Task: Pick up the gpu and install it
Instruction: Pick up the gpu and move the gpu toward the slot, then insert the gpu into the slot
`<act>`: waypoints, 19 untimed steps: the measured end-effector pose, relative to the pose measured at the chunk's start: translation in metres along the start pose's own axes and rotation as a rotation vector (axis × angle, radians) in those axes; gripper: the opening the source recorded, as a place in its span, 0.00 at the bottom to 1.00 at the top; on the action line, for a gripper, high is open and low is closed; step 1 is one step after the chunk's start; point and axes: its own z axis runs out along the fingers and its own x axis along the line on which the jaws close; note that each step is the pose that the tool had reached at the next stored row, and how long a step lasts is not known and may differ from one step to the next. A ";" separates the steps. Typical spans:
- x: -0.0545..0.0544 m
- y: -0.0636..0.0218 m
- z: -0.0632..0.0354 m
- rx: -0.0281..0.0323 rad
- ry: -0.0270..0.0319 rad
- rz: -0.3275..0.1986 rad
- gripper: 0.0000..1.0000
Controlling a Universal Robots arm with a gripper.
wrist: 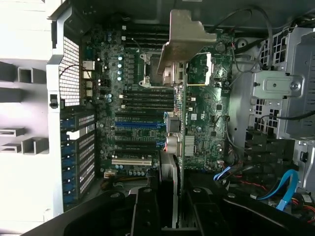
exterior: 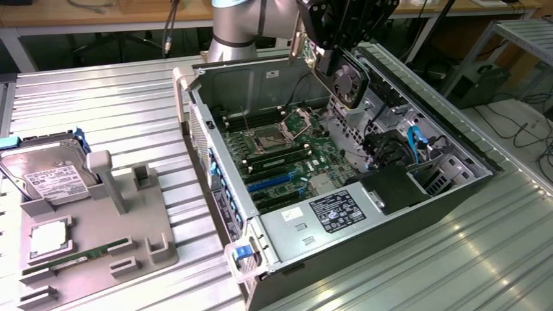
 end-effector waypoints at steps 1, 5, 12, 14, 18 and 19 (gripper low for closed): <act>0.000 0.0000 0.0000 0.0000 0.0000 0.000 0.27; 0.000 0.0000 0.0000 0.0000 0.0000 0.000 0.27; 0.000 0.0001 0.0000 -0.0003 -0.0007 -0.015 0.27; 0.000 0.0000 0.0000 -0.0003 -0.0015 -0.033 0.27; 0.000 0.0000 0.0000 -0.0011 -0.0037 -0.080 0.27; 0.000 -0.0001 0.0001 -0.0014 -0.0047 -0.101 0.27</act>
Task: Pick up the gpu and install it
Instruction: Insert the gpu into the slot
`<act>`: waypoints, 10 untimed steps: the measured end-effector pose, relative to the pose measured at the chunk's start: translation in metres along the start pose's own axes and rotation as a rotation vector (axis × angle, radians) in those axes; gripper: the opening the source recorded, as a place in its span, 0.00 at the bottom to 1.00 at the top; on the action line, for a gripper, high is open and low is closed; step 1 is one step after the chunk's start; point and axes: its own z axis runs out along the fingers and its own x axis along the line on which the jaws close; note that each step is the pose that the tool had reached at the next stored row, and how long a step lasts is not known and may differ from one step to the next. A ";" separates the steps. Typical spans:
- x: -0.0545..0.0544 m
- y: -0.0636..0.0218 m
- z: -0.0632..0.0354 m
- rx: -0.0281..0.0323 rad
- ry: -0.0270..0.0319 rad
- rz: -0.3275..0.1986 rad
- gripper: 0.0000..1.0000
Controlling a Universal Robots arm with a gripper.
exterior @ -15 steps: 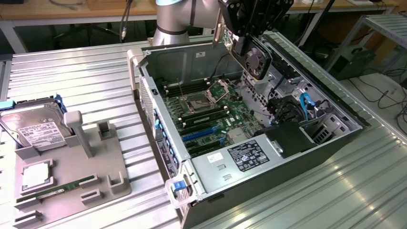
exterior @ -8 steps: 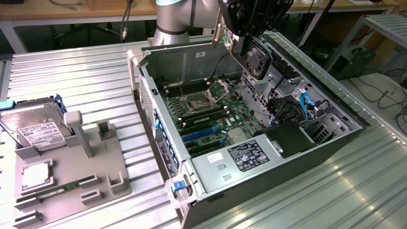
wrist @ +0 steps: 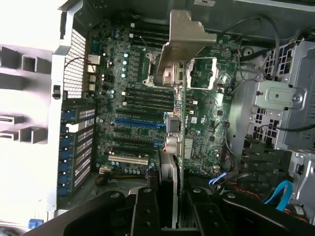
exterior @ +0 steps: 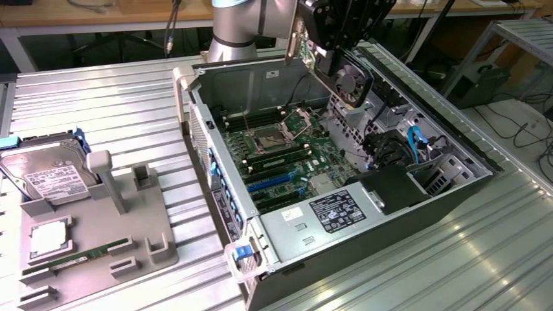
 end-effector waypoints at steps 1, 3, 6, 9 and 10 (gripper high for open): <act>0.000 0.0000 0.0000 -0.0002 -0.0008 -0.017 0.27; 0.000 0.0000 0.0000 -0.0005 -0.0018 -0.039 0.27; 0.000 0.0000 0.0000 -0.0009 -0.0036 -0.077 0.27; 0.000 0.0000 0.0000 -0.0016 -0.0054 -0.115 0.27; 0.000 0.0000 0.0000 -0.0017 -0.0059 -0.126 0.27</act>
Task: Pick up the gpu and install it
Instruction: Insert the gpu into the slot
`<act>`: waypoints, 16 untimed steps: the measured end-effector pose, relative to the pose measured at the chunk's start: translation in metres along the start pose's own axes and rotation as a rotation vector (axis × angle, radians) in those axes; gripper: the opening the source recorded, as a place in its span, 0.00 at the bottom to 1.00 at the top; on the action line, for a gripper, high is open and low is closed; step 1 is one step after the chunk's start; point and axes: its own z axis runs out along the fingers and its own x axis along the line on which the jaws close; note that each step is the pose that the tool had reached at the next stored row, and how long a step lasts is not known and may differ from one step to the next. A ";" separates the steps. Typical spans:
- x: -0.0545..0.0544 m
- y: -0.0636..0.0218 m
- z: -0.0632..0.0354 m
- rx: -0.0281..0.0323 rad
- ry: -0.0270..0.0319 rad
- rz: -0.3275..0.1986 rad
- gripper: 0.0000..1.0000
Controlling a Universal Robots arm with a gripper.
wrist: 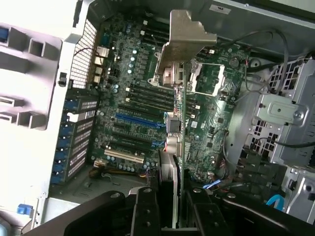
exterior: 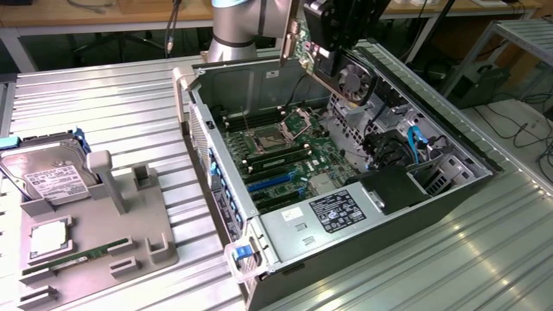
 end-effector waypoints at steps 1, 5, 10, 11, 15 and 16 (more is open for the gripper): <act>0.000 0.0000 0.0000 -0.0004 -0.0012 -0.026 0.27; 0.000 0.0000 0.0000 -0.0011 -0.0037 -0.080 0.27; 0.000 -0.0001 0.0000 -0.0018 -0.0064 -0.138 0.27; 0.000 -0.0002 0.0000 -0.0020 -0.0070 -0.150 0.27; 0.000 -0.0004 0.0000 -0.0026 -0.0092 -0.199 0.27; 0.000 -0.0004 0.0000 -0.0029 -0.0101 -0.217 0.27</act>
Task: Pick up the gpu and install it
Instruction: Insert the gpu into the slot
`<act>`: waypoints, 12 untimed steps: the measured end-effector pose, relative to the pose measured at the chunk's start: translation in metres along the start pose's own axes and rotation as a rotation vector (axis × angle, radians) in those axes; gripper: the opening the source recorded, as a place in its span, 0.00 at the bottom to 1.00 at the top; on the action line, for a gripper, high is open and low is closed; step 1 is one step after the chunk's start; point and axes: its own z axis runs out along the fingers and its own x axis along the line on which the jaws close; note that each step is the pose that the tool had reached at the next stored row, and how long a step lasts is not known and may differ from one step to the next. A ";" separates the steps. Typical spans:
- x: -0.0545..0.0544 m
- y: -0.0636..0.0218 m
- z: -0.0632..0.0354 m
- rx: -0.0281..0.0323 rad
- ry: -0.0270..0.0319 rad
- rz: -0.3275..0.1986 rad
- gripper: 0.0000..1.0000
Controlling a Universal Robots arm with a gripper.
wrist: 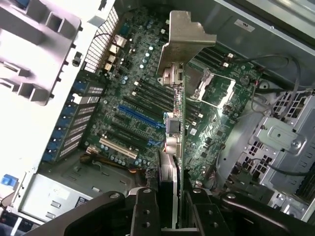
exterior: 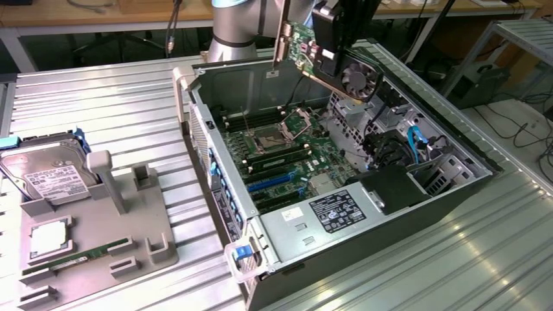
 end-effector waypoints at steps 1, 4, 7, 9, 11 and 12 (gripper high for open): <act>0.000 0.0000 0.0000 -0.0001 -0.0006 -0.011 0.27; 0.000 -0.0002 0.0000 -0.0006 -0.0022 -0.046 0.27; 0.000 -0.0004 0.0000 -0.0011 -0.0038 -0.081 0.27; 0.000 -0.0005 0.0000 -0.0014 -0.0048 -0.104 0.27; 0.000 -0.0005 0.0000 -0.0017 -0.0059 -0.127 0.27; 0.000 -0.0005 0.0000 -0.0019 -0.0068 -0.146 0.27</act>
